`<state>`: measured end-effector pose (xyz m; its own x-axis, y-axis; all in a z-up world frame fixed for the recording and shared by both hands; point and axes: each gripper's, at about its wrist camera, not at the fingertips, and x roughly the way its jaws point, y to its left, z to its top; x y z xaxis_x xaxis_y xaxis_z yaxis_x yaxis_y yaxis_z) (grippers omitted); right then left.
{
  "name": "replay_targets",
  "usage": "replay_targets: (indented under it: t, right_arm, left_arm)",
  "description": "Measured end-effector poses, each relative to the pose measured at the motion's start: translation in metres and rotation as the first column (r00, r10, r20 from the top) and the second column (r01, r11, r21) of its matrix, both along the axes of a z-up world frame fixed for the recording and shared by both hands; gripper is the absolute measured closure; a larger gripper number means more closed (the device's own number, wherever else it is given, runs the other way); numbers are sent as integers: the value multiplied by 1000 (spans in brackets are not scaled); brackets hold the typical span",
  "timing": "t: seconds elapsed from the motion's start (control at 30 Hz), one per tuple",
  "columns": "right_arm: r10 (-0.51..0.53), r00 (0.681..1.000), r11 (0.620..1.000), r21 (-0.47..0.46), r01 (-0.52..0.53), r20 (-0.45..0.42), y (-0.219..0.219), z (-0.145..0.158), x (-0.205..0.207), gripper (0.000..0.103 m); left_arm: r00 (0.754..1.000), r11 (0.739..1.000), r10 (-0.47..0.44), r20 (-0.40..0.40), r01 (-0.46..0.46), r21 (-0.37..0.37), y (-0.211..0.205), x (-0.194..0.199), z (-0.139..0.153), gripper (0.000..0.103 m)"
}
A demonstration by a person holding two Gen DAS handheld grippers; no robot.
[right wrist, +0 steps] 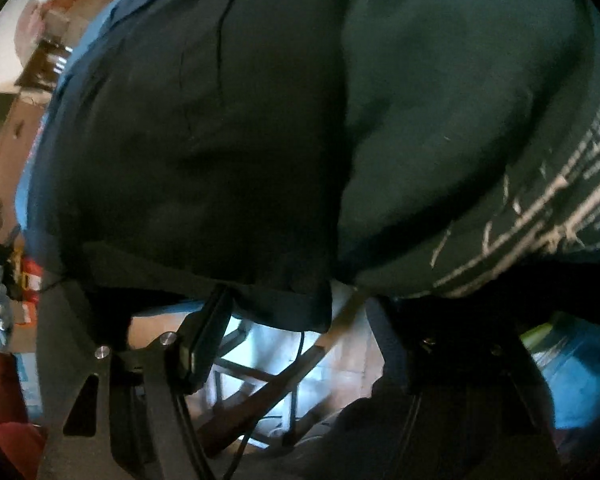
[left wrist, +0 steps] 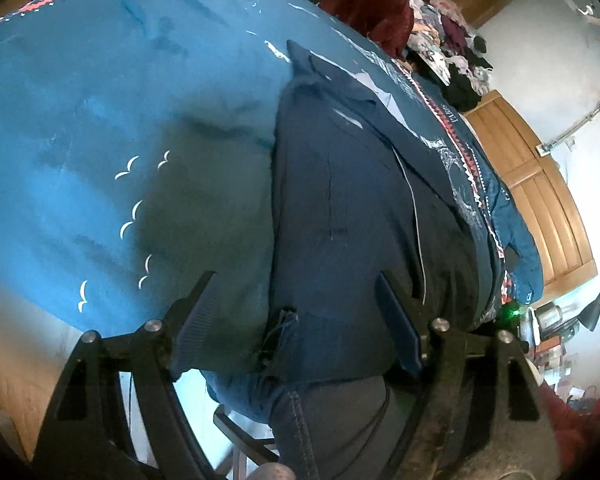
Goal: Fold large clothes
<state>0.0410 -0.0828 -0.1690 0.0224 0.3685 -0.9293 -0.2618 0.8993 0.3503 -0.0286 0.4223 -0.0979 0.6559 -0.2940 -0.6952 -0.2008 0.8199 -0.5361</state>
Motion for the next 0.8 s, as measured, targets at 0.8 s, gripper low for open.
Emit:
replay_targets:
  t: [0.8]
  right_arm:
    - [1, 1000, 963, 270, 6, -25, -9, 11, 5, 39]
  left_arm:
    - [991, 992, -116, -66, 112, -53, -2, 1, -31, 26]
